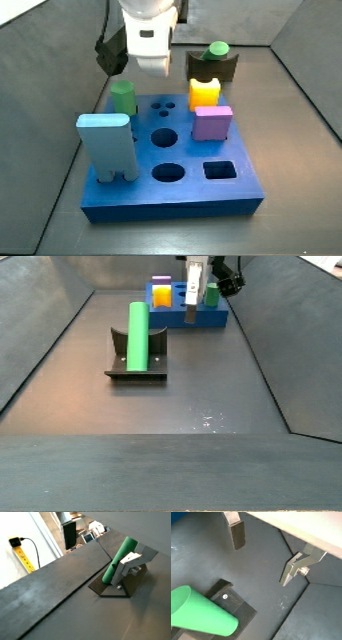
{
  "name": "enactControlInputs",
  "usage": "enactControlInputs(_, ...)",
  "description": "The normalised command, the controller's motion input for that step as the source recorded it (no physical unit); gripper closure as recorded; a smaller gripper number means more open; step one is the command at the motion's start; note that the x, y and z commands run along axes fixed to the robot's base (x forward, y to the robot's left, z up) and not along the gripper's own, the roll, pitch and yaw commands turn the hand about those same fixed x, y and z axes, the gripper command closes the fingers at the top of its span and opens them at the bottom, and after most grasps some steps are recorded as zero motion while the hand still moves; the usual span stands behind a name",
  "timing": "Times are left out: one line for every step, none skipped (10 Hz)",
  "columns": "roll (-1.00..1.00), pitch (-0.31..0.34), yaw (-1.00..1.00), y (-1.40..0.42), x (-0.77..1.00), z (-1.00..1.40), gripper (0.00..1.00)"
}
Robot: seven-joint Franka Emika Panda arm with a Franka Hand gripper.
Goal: Pick up the oval object. Move up. Place the oval object on the fixture. Regrasp the oval object. Move to above the board. Insert the oval object.
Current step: Regrasp the oval object.
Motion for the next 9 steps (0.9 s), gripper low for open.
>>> enactControlInputs(0.18, 0.599, 0.32, -0.05, 0.07, 0.0, 0.0)
enactControlInputs(0.15, 0.456, 0.42, -0.05, 0.08, 0.0, 0.0)
enactControlInputs(0.14, 0.372, 0.45, -0.04, 0.07, -0.01, 0.0)
enactControlInputs(0.11, 0.212, 0.46, -0.04, 0.06, -0.01, 0.0)
enactControlInputs(0.09, 0.114, 0.44, -0.04, 0.06, 0.0, 0.0)
enactControlInputs(0.08, 0.034, 0.4, -0.04, 0.06, 0.0, 0.0)
enactControlInputs(0.07, -0.031, 0.35, -0.04, 0.05, -0.01, 0.0)
enactControlInputs(0.07, -0.086, 0.28, -0.04, 0.04, -0.01, 0.0)
enactControlInputs(0.07, -0.102, 0.22, -0.05, 0.04, -0.01, 0.0)
